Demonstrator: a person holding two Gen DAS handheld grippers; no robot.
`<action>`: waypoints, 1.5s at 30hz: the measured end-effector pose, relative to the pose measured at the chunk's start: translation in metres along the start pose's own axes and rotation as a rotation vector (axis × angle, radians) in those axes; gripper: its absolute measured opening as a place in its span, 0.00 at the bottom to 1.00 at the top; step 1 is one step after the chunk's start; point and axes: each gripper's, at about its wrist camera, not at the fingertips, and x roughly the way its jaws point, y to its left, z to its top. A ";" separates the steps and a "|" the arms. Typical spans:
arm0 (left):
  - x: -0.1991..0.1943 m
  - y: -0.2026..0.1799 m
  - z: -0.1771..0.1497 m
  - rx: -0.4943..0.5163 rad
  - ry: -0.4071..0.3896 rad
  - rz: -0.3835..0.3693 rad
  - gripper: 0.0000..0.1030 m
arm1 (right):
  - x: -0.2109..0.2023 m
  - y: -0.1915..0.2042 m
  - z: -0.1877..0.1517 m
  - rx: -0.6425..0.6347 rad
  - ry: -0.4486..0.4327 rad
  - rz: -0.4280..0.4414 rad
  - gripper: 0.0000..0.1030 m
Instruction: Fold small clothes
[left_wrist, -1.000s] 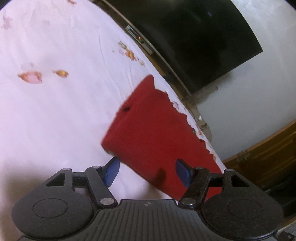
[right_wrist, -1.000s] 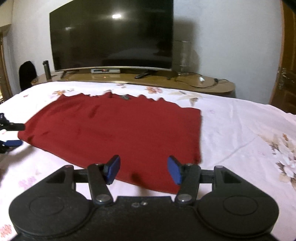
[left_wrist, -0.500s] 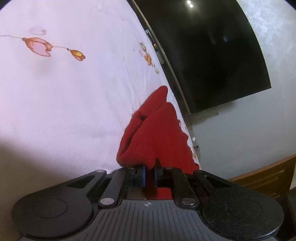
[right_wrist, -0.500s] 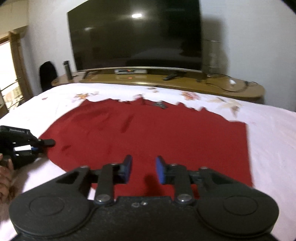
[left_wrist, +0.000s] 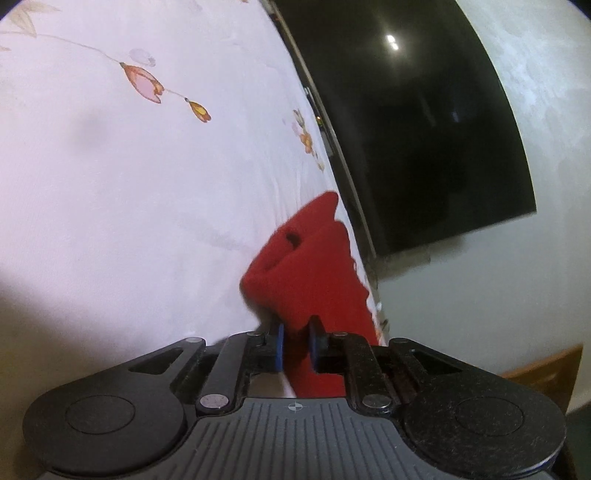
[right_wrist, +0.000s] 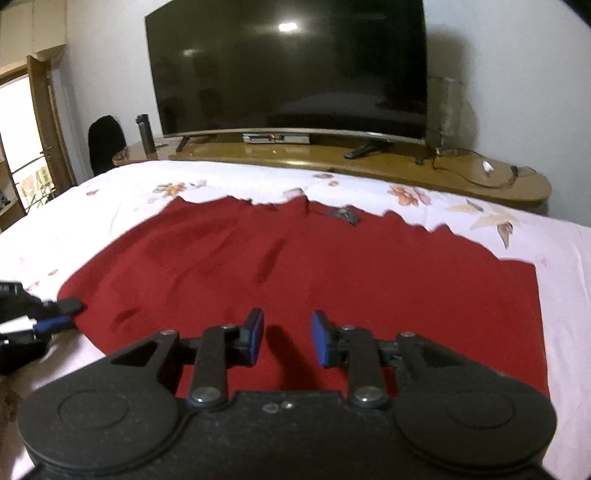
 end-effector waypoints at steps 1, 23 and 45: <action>0.004 -0.001 0.002 -0.004 -0.002 0.002 0.13 | 0.000 -0.002 -0.001 0.008 0.002 -0.003 0.27; 0.002 -0.008 0.018 0.114 0.019 -0.024 0.07 | 0.039 0.021 -0.003 -0.132 0.026 -0.045 0.22; 0.006 -0.041 0.020 0.187 0.008 -0.081 0.07 | 0.034 0.017 -0.008 -0.106 0.006 -0.112 0.22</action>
